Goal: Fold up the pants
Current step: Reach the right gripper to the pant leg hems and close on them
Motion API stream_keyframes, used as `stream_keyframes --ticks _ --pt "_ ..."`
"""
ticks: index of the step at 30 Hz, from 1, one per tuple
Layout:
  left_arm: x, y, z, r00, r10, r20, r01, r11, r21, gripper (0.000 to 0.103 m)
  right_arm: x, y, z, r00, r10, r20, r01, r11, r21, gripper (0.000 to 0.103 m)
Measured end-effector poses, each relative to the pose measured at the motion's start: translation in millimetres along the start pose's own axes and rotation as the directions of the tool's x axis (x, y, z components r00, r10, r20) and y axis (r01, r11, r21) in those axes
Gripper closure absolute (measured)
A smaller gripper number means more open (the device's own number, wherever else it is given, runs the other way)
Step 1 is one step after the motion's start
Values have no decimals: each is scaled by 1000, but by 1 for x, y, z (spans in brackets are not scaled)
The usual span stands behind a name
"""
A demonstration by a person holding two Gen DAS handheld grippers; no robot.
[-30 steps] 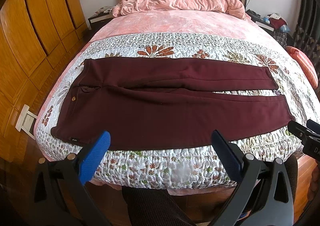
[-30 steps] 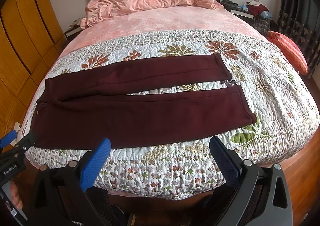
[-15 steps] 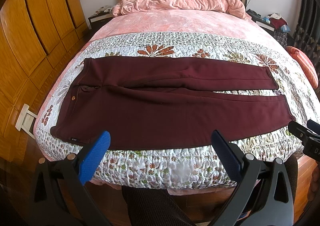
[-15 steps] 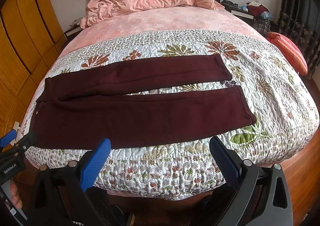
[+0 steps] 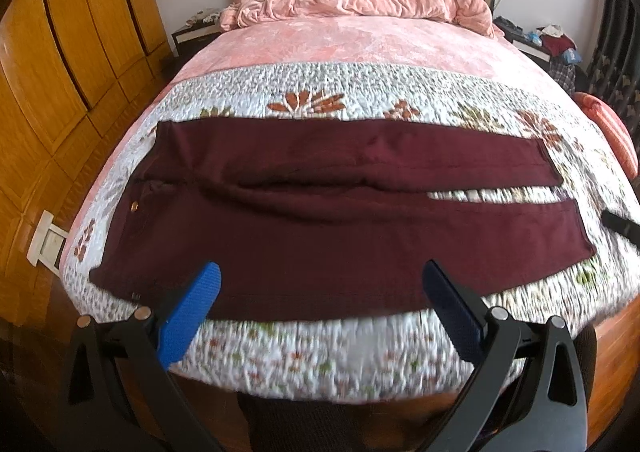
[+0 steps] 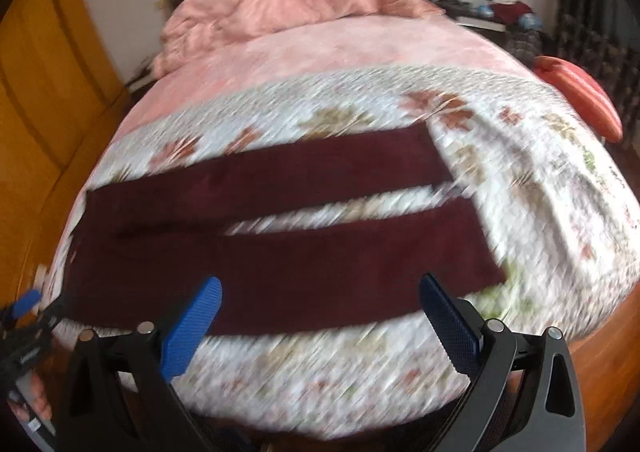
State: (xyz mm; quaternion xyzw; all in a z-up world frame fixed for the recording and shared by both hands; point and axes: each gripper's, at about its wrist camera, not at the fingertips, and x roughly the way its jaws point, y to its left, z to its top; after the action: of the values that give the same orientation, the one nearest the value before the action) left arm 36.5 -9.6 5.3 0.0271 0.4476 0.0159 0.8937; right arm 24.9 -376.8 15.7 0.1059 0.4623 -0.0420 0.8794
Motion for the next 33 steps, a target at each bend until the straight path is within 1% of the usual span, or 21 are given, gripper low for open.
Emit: stream_keyframes --ticks 1,3,5,7,8,9,12,14,15,17,19,21,24,25,27,29,30,31,32,33 --pt "7 -3 7 1000 2 7 -2 1000 0 3 11 -16 17 1000 -14 -9 14 1000 12 4" --pt "21 -12 23 1000 -1 23 1 1000 5 3 36 -42 48 1000 -2 -31 3 1000 24 4" --pt "39 -24 42 999 9 34 -9 1000 11 3 76 -68 81 995 18 -96 -16 1000 20 4" --pt "61 -39 62 1000 6 14 -6 1000 22 3 114 -89 105 987 47 -156 -45 999 22 4" --pt "68 -44 70 1000 -4 5 4 1000 20 3 129 -97 114 983 48 -177 -44 999 29 4" --pt "77 -49 78 1000 -15 -4 15 1000 15 3 153 -108 128 976 59 -210 -53 998 34 4" --pt "102 -69 97 996 -82 -37 81 997 -3 3 204 -125 153 960 65 -273 -62 998 21 4" --pt "114 -80 104 993 -105 -51 104 995 -3 3 226 -132 162 954 34 -297 -30 999 21 4" --pt "120 -85 107 992 -109 -57 109 994 -1 3 240 -140 169 951 29 -307 -18 999 39 4" --pt "130 -98 112 989 -128 -69 129 992 6 3 256 -148 174 942 66 -330 -47 997 64 4" --pt "138 -107 113 987 -139 -80 141 990 11 3 276 -154 178 926 105 -363 -82 993 80 4" --pt "147 -115 114 986 -138 -89 140 990 23 3 288 -157 176 907 170 -385 -138 984 109 3" --pt "158 -122 115 985 -131 -111 135 990 33 3 295 -157 170 898 174 -404 -154 985 81 3" --pt "162 -124 115 984 -130 -119 135 990 33 3 295 -155 168 899 167 -404 -159 986 55 3" --pt "168 -124 113 982 -134 -135 140 990 33 3 294 -146 162 904 124 -410 -161 985 -57 3" --pt "173 -125 111 979 -138 -149 144 989 34 3 293 -132 156 907 51 -419 -141 973 -184 3" --pt "176 -126 109 978 -138 -157 146 989 36 3 292 -130 155 909 41 -415 -133 972 -195 3" --pt "178 -126 108 976 -140 -166 148 988 38 3 289 -130 154 913 44 -405 -125 976 -176 3" --pt "180 -127 108 975 -140 -170 149 988 41 3 286 -131 155 920 53 -389 -122 980 -155 6" --pt "181 -127 107 975 -141 -173 150 988 44 3 283 -131 155 924 54 -377 -119 981 -151 15"
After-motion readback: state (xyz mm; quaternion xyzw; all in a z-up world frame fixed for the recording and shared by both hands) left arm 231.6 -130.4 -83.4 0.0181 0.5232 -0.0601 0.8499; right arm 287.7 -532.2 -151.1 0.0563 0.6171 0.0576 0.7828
